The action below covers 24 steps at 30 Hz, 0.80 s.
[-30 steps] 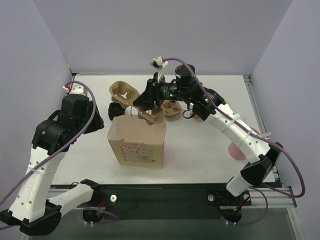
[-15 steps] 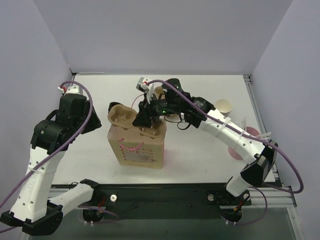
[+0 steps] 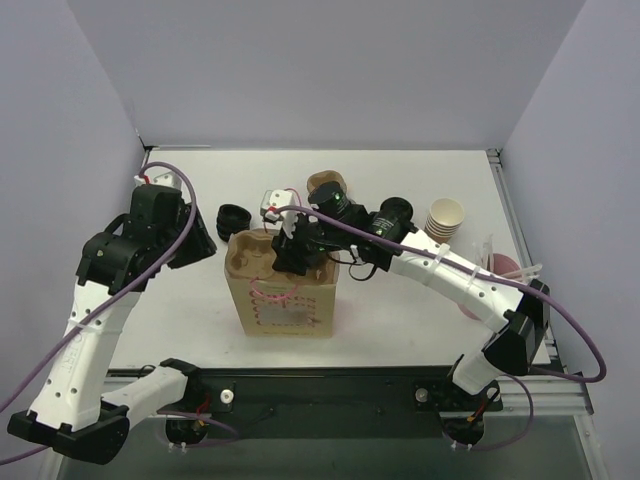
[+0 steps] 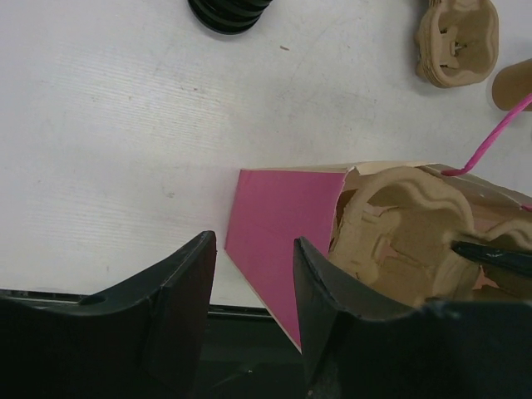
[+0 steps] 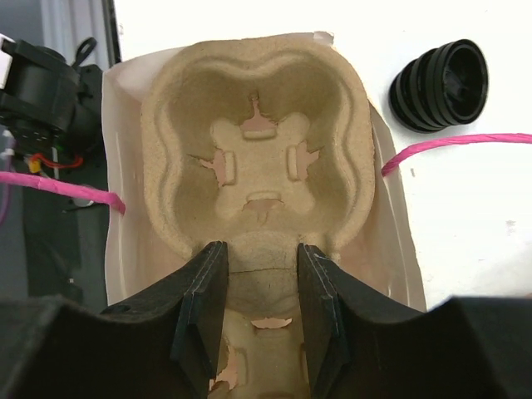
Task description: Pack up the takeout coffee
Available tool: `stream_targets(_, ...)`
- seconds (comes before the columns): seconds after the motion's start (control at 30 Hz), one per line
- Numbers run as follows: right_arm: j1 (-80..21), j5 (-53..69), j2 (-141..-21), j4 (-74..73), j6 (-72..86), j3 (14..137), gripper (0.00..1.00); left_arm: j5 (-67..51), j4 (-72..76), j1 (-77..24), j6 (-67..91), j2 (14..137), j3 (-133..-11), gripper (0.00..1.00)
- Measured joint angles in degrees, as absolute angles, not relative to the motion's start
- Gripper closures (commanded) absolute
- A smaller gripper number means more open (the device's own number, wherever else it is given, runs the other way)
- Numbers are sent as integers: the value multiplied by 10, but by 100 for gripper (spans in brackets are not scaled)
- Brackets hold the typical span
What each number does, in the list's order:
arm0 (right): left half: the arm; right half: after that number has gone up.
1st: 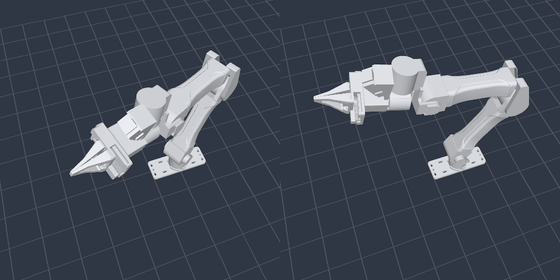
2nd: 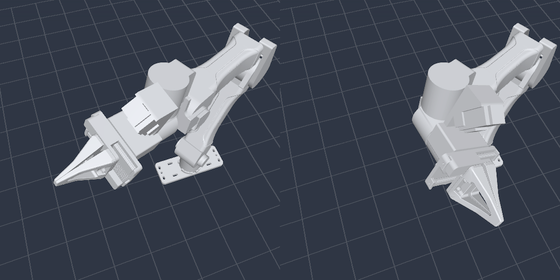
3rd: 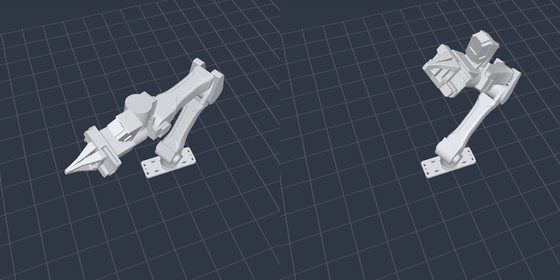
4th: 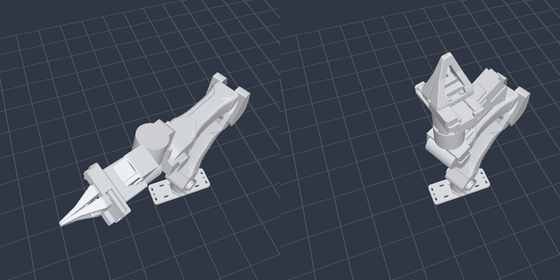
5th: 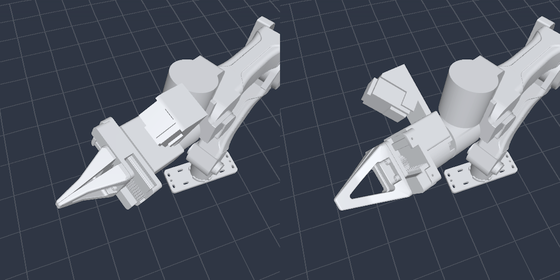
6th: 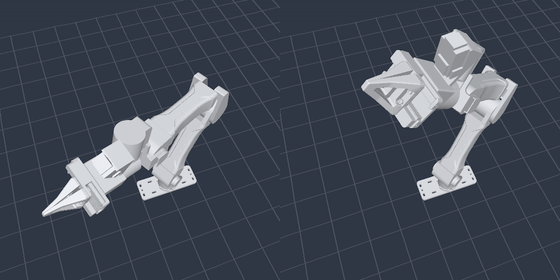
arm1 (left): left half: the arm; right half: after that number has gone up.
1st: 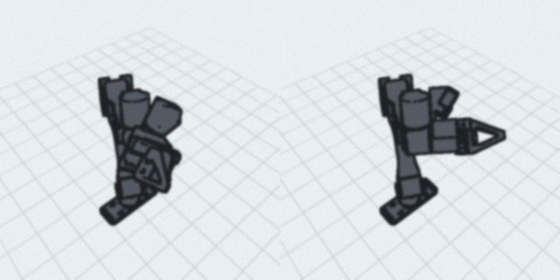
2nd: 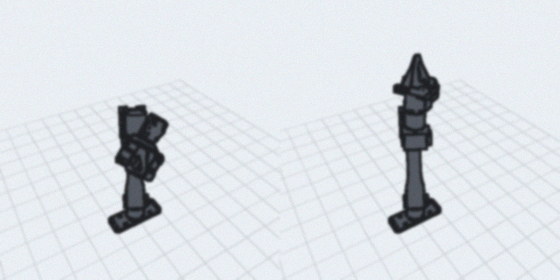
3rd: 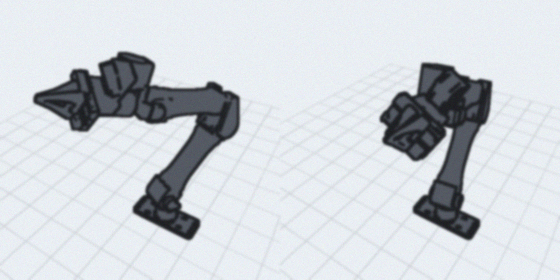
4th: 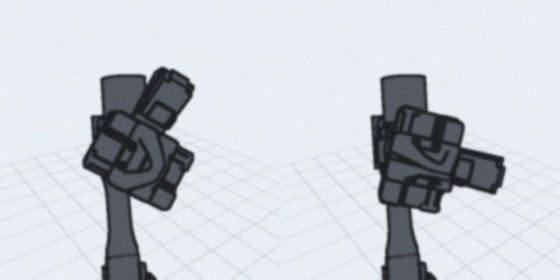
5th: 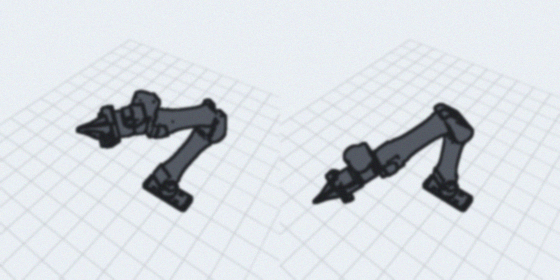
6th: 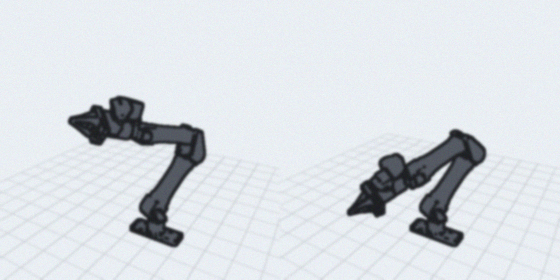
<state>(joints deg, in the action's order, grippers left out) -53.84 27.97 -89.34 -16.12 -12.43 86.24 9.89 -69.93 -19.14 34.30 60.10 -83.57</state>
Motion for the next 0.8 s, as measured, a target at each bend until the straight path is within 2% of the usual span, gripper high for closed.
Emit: stream_targets(0.8, -565, 214, -866, -195, -175, 841, 70, 35, -653, -187, 340, 627, -829, 48)
